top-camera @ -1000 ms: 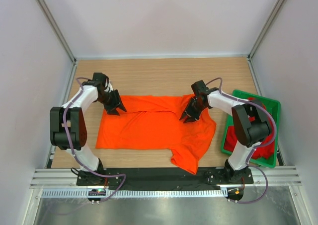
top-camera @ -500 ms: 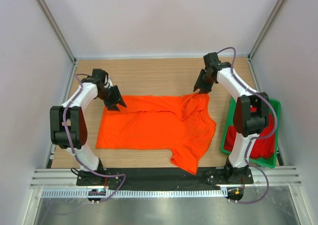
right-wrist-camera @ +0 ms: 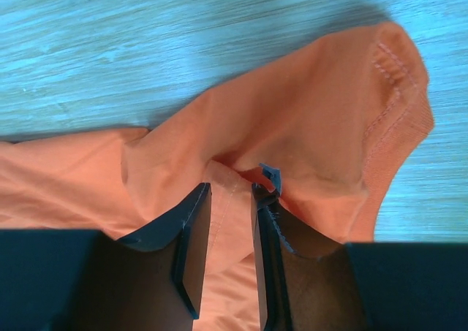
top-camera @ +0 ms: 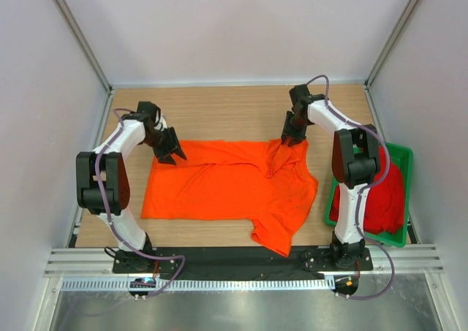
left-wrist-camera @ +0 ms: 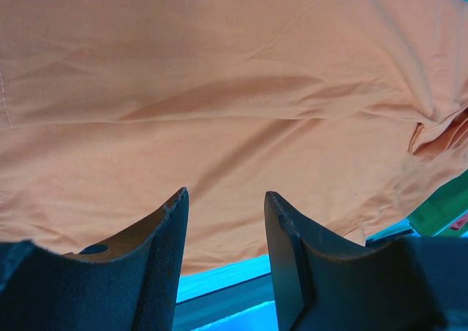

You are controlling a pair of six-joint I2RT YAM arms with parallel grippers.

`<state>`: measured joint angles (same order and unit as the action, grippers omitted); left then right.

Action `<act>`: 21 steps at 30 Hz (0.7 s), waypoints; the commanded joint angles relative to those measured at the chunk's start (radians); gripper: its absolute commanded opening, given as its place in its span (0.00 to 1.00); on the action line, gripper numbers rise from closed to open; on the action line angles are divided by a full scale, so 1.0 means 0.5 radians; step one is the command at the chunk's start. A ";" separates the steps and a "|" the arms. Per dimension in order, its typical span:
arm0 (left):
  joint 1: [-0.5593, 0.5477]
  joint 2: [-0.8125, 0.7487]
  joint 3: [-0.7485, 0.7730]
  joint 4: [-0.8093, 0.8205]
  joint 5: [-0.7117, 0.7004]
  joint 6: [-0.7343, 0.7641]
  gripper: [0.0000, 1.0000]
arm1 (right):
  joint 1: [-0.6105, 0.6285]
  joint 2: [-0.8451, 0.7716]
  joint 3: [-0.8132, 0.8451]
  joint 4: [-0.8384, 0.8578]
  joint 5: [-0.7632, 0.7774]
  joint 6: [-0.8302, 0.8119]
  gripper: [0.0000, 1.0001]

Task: Fold and stack the t-shirts
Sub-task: Fold the tshirt

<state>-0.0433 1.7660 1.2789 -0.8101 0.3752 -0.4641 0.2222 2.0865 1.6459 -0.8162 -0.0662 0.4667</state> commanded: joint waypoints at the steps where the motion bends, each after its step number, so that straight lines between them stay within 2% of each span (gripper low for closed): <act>1: 0.010 0.008 0.078 -0.027 0.050 0.035 0.48 | 0.056 0.005 0.114 0.031 -0.003 -0.047 0.36; 9: 0.013 0.014 0.059 -0.009 0.066 0.029 0.48 | 0.117 0.122 0.242 -0.104 0.123 -0.096 0.38; 21: 0.022 0.036 0.053 -0.003 0.099 0.023 0.48 | 0.129 0.128 0.193 -0.138 0.335 -0.166 0.36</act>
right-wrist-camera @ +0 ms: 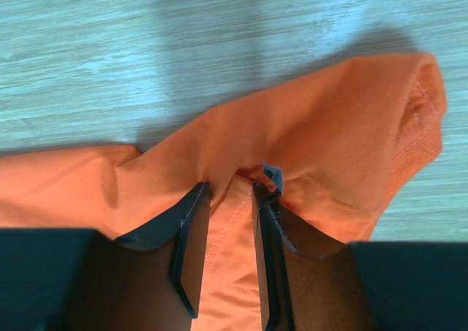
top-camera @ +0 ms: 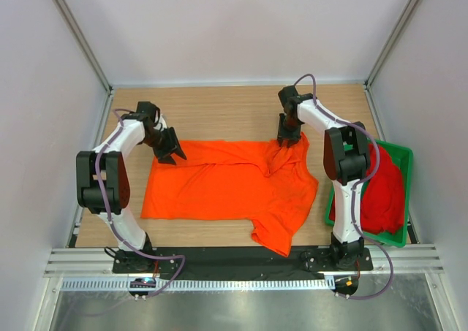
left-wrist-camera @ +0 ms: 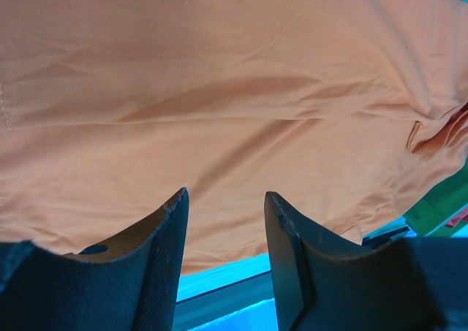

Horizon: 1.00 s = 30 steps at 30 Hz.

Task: Fold and stack the t-shirts
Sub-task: Fold the tshirt

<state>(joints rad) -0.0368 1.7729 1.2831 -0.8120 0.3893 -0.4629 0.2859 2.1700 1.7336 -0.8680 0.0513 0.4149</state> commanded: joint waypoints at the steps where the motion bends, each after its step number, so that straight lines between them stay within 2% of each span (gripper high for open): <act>1: 0.009 0.025 0.045 0.001 0.071 0.021 0.48 | -0.001 -0.042 0.018 -0.043 0.112 -0.072 0.36; 16: 0.009 0.016 0.029 0.001 0.077 0.024 0.47 | 0.005 -0.014 0.030 -0.049 0.103 -0.060 0.26; 24: 0.009 0.025 0.045 0.004 0.105 0.021 0.48 | -0.004 -0.048 -0.019 0.033 -0.066 0.017 0.31; 30: 0.012 0.019 0.032 0.004 0.105 0.024 0.48 | -0.013 -0.140 -0.126 0.095 -0.078 0.011 0.32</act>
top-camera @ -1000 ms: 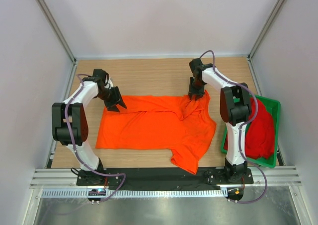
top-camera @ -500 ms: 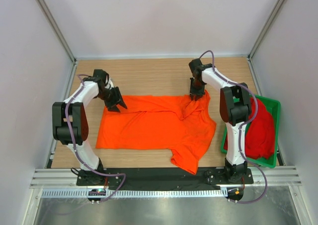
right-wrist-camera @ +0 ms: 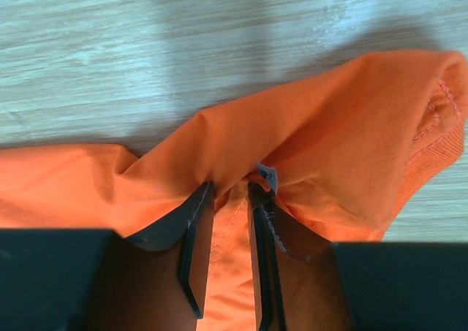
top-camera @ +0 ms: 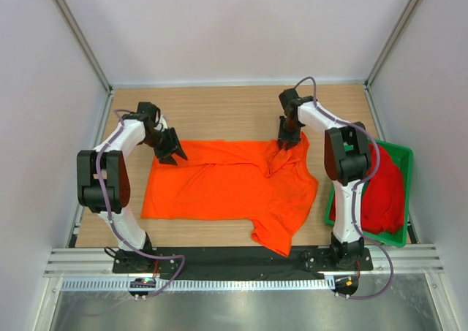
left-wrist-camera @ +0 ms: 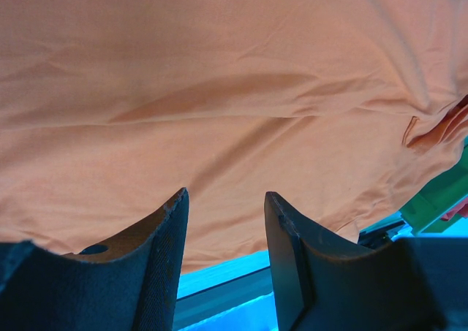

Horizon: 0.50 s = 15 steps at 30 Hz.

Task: Fold and stack the t-shirts
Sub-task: Fold the tshirt

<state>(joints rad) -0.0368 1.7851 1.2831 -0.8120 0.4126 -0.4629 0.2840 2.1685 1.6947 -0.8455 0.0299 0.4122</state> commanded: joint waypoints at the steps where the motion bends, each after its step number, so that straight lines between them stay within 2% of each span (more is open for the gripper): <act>1: 0.012 -0.002 0.032 0.004 0.058 0.024 0.48 | -0.022 -0.137 -0.070 0.053 -0.035 0.016 0.33; 3: 0.012 0.001 0.035 0.001 0.065 0.021 0.48 | -0.034 -0.137 -0.085 0.059 -0.121 0.013 0.33; 15: 0.018 -0.002 0.042 0.001 0.068 0.021 0.48 | -0.098 -0.247 -0.281 0.209 -0.201 -0.024 0.38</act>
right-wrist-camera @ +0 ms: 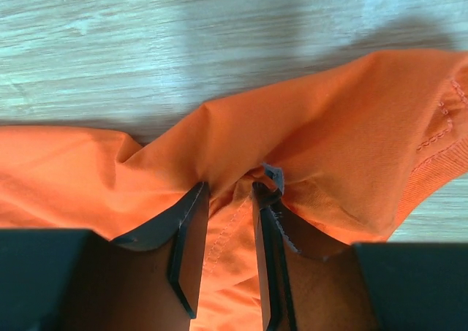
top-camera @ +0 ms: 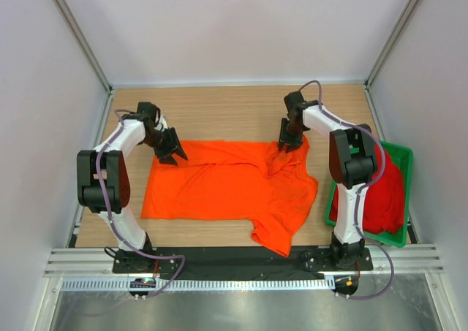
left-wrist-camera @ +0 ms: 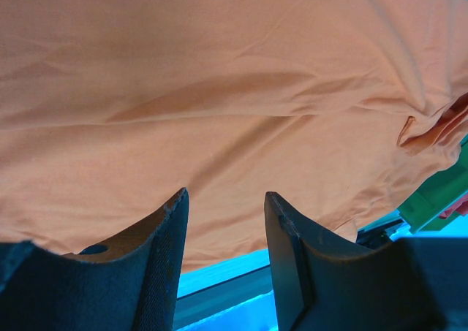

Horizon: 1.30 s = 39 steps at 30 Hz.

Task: Fold and stack the t-shirts
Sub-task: Fold the tshirt

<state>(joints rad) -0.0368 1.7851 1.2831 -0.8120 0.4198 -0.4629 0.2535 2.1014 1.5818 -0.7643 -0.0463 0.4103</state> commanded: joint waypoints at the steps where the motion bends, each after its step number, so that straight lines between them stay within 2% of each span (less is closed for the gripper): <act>1: 0.018 0.004 0.045 -0.005 0.053 0.021 0.47 | -0.050 -0.116 -0.068 0.050 -0.061 -0.014 0.38; 5: 0.021 0.007 0.048 -0.002 0.062 0.021 0.47 | -0.099 -0.119 -0.099 0.090 -0.116 0.011 0.31; 11: 0.028 0.007 0.032 0.001 0.062 0.018 0.48 | -0.151 -0.153 -0.187 0.182 -0.254 0.048 0.29; 14: 0.028 0.013 0.032 0.007 0.075 0.018 0.48 | -0.191 -0.187 -0.255 0.243 -0.315 0.106 0.25; 16: 0.028 0.019 0.038 0.007 0.081 0.015 0.47 | -0.206 -0.214 -0.286 0.283 -0.315 0.121 0.25; 19: 0.028 0.016 0.032 0.010 0.084 0.018 0.48 | -0.228 -0.236 -0.298 0.311 -0.370 0.121 0.31; 26: 0.031 0.013 0.023 0.022 0.096 0.015 0.48 | -0.277 -0.242 -0.335 0.369 -0.481 0.195 0.28; 34: 0.034 0.013 0.020 0.032 0.111 0.012 0.47 | -0.366 -0.263 -0.442 0.491 -0.662 0.321 0.31; 39: 0.037 0.016 0.017 0.041 0.127 0.005 0.48 | -0.412 -0.276 -0.519 0.574 -0.742 0.385 0.26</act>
<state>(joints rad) -0.0242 1.7916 1.2831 -0.8070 0.4496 -0.4633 0.0608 2.0109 1.3407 -0.5190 -0.3885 0.5678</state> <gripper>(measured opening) 0.474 0.274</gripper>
